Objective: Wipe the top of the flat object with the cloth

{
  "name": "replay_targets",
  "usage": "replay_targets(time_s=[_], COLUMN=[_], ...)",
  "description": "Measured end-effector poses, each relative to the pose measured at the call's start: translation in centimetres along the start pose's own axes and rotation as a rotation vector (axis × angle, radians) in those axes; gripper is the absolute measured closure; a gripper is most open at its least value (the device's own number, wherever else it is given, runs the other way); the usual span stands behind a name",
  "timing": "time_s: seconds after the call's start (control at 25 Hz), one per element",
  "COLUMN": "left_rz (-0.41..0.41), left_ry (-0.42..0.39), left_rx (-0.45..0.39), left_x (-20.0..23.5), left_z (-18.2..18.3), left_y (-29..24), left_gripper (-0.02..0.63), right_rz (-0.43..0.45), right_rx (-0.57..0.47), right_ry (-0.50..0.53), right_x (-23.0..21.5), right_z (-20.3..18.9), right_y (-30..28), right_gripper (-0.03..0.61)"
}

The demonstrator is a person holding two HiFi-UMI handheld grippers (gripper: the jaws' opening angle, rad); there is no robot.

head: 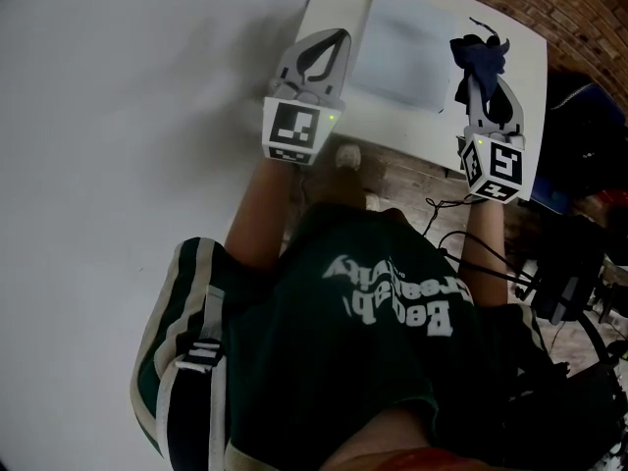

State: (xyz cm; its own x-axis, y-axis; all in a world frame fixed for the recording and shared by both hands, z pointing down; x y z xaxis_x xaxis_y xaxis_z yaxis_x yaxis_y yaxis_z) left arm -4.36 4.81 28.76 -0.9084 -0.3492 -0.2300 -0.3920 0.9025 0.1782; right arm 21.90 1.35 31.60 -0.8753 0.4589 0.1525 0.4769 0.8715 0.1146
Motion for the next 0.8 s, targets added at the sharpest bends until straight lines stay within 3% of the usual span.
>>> replay_targets(time_s=[0.4,0.8], left_rz=[-0.068,-0.149], left_ry=[0.010,0.042], left_rx=[-0.017,-0.028], left_x=[5.3,11.5], left_z=[-1.9,-6.1], left_y=[-8.0,-14.9], left_gripper=[0.617,0.617], right_rz=[-0.029,-0.059], right_rx=[0.040,0.101], right_ry=[0.003,0.027], right_x=[-1.6,-0.9], right_z=[-0.5,-2.3], right_y=[-8.2,-17.2], right_gripper=[0.520,0.520])
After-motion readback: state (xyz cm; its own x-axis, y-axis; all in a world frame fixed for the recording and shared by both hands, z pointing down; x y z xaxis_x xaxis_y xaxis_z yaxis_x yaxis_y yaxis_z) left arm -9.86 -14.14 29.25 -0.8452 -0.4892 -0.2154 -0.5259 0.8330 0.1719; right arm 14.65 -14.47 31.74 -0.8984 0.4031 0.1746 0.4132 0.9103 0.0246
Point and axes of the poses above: the fingertips, and each gripper's own axes: y backward along the fingers, x to its left, z out of its top, the point moved 6 cm from there along y, backward along the fingers, and after that the axes turned 11 degrees about -x, right-handed, at the moved point
